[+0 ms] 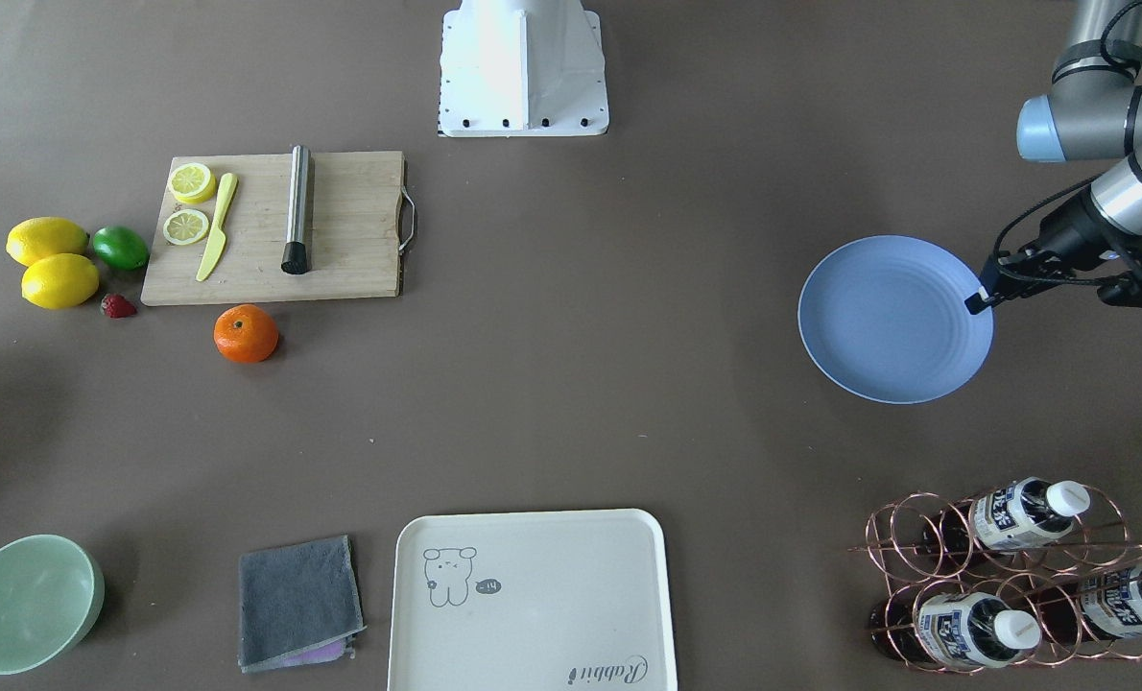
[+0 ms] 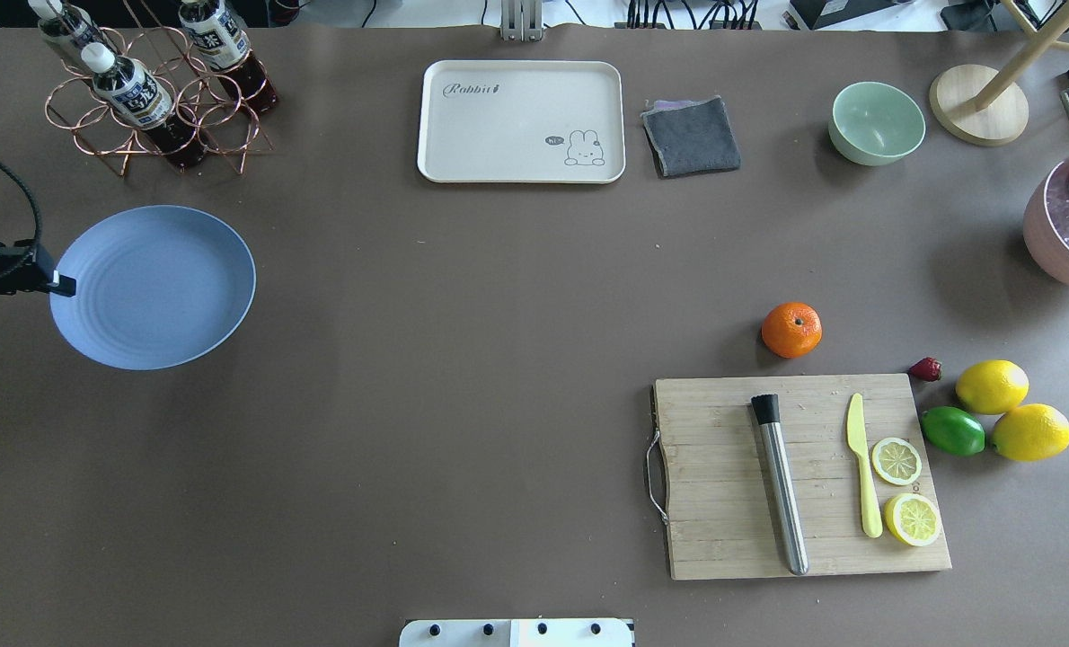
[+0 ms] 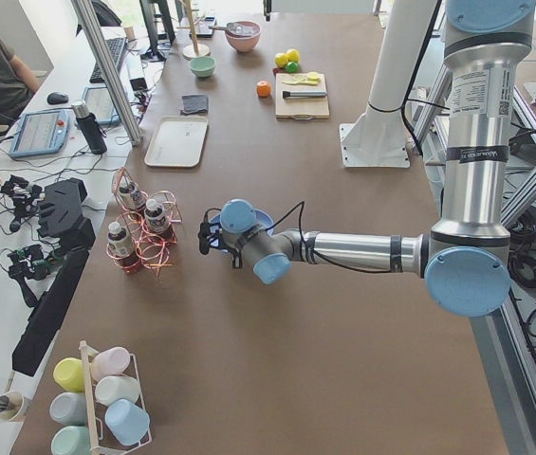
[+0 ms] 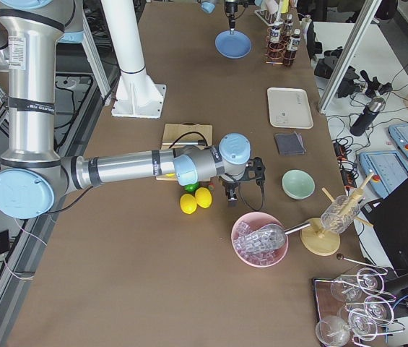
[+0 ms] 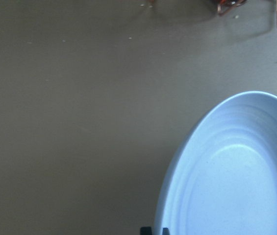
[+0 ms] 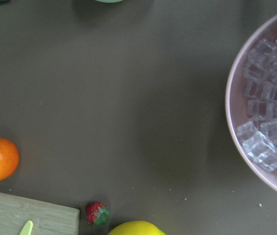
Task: Pick orange to plate
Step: 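Move the left gripper to the blue plate while the right arm reaches toward the tangerine, then lower the right gripper onto the orange tangerine and close it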
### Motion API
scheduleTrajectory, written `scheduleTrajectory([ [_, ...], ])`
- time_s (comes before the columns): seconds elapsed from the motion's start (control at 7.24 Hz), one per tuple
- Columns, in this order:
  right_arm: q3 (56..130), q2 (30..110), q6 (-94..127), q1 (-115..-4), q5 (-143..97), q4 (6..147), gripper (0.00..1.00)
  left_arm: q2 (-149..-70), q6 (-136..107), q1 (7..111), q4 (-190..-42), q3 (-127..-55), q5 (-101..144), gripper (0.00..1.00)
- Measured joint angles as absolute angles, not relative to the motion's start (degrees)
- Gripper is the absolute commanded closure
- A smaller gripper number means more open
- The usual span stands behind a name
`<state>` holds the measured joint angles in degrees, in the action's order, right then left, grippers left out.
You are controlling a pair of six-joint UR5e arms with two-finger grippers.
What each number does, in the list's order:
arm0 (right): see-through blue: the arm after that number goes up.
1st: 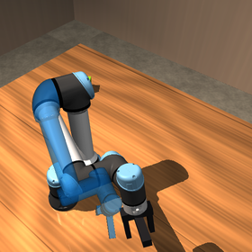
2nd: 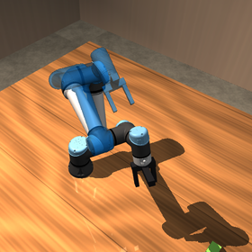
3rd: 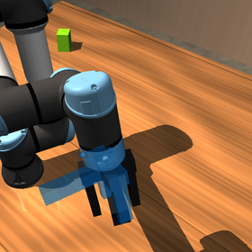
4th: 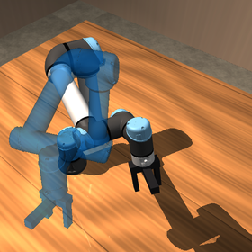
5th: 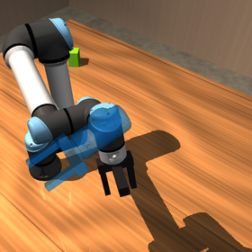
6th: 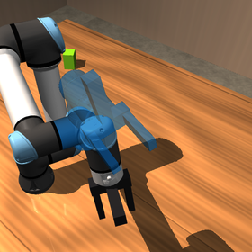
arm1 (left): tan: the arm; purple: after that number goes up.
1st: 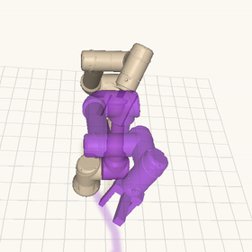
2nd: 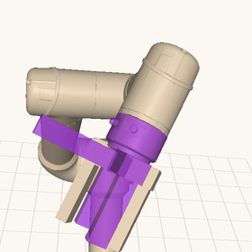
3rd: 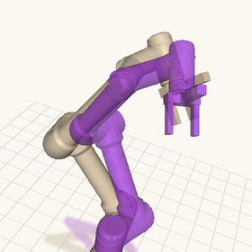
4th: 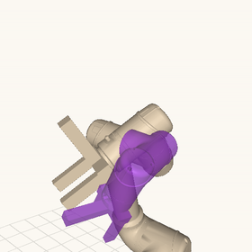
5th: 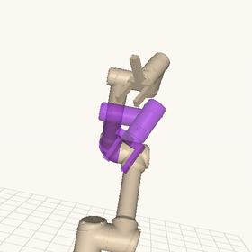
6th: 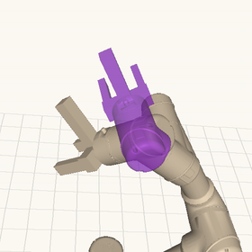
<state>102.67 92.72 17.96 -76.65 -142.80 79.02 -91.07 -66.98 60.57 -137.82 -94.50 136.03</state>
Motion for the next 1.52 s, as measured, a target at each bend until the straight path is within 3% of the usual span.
scheduleTrajectory([
  [0.28,102.8,88.4,31.8,-69.3,-139.2,75.4,0.0,-96.2,-83.9,53.1,-137.8,-99.2,131.2,1.0],
  [0.97,103.2,80.0,56.6,-52.9,-127.7,74.2,0.0,-108.9,-100.8,30.0,-132.3,-100.1,108.2,1.0],
  [1.52,102.7,79.0,63.2,-49.9,-124.0,74.2,0.0,-110.8,-102.3,25.0,-129.9,-99.0,102.8,1.0],
])
